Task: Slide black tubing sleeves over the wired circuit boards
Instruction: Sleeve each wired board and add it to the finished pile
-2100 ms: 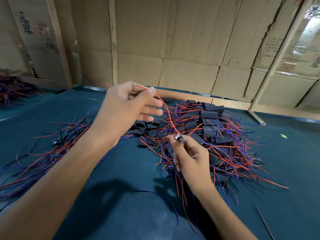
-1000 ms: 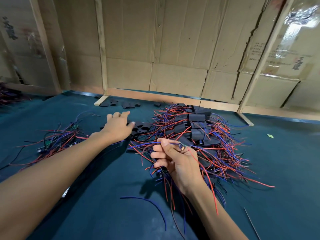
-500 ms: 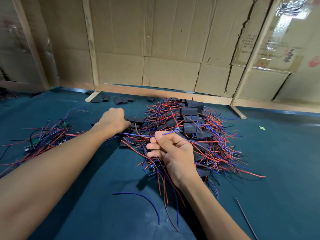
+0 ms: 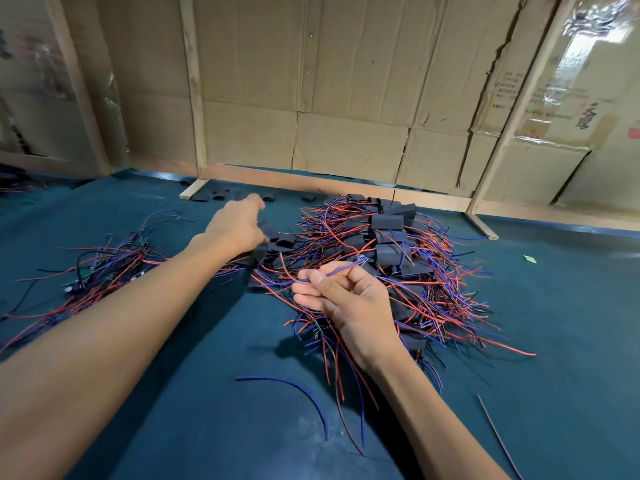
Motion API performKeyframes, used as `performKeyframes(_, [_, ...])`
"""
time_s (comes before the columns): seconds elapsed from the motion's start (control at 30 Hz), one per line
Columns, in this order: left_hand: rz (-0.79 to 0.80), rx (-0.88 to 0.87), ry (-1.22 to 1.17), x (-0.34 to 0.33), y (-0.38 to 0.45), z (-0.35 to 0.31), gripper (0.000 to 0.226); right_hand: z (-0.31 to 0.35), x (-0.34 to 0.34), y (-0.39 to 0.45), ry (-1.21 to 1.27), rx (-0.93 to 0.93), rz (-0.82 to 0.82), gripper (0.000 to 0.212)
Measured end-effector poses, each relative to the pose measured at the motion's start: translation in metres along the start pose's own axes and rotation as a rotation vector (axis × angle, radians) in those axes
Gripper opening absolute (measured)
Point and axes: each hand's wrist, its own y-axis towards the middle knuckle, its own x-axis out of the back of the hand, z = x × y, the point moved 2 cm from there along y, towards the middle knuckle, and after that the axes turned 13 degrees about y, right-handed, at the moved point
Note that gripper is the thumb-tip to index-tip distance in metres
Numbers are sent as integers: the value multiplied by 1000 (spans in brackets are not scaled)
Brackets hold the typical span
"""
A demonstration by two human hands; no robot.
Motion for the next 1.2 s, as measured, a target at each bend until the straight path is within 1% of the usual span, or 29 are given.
performKeyframes(0.03, [-71, -35, -150, 3, -8, -5, 69, 1, -1, 0, 8, 5, 13, 6])
performKeyframes(0.07, [-141, -93, -293, 5, -19, -12, 73, 4, -3, 0, 16, 18, 28, 9])
performKeyframes(0.13, [-258, -247, -472, 2, -47, -24, 69, 7, -4, -1, 42, 53, 39, 13])
performKeyframes(0.2, [-381, -380, -521, -10, -73, -30, 59, 12, -4, -1, 69, 87, 40, 16])
performKeyframes(0.23, [-434, -409, -545, -17, -83, -30, 56, 15, -2, -1, 80, 105, 34, 15])
performKeyframes(0.3, [-501, -397, -610, -29, -96, -28, 54, 20, 0, -1, 105, 139, 13, 11])
performKeyframes(0.37, [-522, -411, -651, -35, -103, -29, 51, 22, 0, -1, 109, 170, -7, 13])
performKeyframes(0.5, [-507, -480, -661, -38, -105, -27, 52, 20, 0, -1, 80, 245, -46, 17])
performKeyframes(0.67, [-471, -501, -670, -40, -105, -29, 49, 20, 4, 1, 86, 345, -159, 12])
performKeyframes(0.83, [-502, -480, -664, -37, -106, -29, 50, 21, 6, -1, -113, 423, -185, 13])
performKeyframes(0.97, [-559, -460, -611, -34, -106, -25, 50, 21, 6, -3, -204, 447, -196, 13])
performKeyframes(1.03, [-580, -475, -577, -34, -106, -24, 49, 19, 8, -3, -272, 463, -210, 18])
performKeyframes(1.13, [-626, -514, -513, -32, -106, -23, 49, 15, 10, -2, -444, 522, -175, 29])
performKeyframes(1.2, [-663, -544, -462, -30, -105, -23, 49, 11, 15, 0, -578, 565, -152, 27])
